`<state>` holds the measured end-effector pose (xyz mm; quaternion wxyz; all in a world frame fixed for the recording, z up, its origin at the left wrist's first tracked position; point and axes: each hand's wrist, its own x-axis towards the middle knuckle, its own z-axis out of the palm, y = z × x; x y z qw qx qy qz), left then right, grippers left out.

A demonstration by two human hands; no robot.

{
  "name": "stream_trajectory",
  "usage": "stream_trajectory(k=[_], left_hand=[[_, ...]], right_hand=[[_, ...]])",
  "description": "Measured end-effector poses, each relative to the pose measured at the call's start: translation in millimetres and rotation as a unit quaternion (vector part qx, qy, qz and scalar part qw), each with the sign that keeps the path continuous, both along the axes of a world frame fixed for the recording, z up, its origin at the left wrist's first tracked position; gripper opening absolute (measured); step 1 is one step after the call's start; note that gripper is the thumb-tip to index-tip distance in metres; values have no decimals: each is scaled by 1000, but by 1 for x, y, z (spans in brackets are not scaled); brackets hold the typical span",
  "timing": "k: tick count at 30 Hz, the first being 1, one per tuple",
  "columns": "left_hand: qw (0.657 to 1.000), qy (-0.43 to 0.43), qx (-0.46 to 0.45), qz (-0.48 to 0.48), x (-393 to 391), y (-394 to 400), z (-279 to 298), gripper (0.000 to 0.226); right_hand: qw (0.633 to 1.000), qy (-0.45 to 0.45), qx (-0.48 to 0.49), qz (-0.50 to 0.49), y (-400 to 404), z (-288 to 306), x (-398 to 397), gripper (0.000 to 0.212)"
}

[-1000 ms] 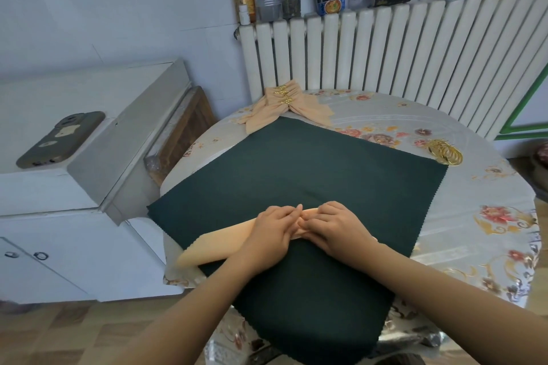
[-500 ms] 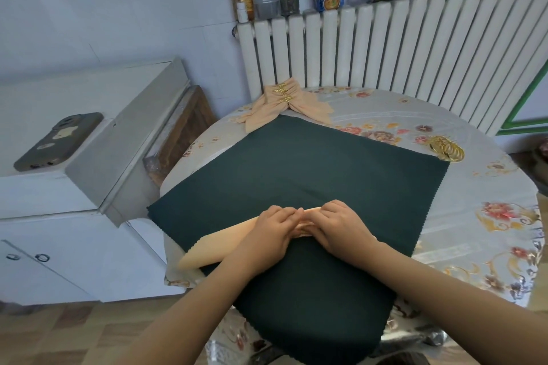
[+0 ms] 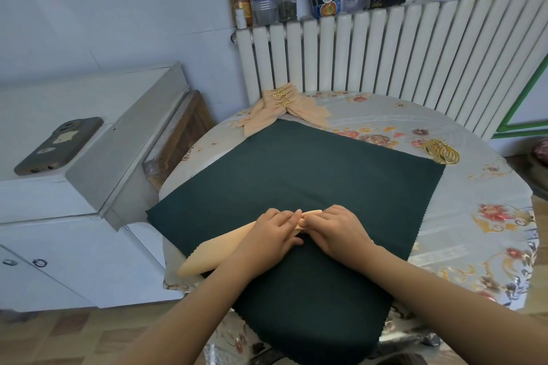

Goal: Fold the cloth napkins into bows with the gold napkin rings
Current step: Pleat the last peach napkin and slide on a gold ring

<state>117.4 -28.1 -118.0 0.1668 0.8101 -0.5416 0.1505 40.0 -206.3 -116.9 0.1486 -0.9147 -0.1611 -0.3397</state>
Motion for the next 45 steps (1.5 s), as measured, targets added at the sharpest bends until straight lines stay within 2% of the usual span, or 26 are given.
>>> stream_trajectory(k=[3,9,13,18,20,24,31,36,42,45], left_hand=[[1000,12,-7,1,1,-4,2,42],[977,193,-71,58,1,-10,15,32],[950,289,-68,98,5,-14,23,30],[949,283,-73,117,0,-20,27,27],[954,269,-77,110,-3,-29,33,27],[963,236,-76,103,4,-56,47,27],[980,174,-36,88,23,-116,53,24],[979,158,-72,108,30,-149,44,25],[975,157,-106,113,45,-182,37,30],[976,153,-121,97,49,-191,32,29]], right_hand=[[1000,2,13,-6,2,2,-2,19],[999,17,50,4,0,3,-6,20],[998,27,59,-11,-2,6,-8,23],[996,76,37,-25,-8,11,-15,26],[993,88,52,-61,-19,18,-22,29],[983,57,79,-157,-50,36,-30,34],[918,94,172,-344,-138,48,-23,28],[854,89,219,-463,-198,34,-15,33],[792,139,266,-532,-245,24,2,55],[769,183,262,-553,-257,20,9,55]])
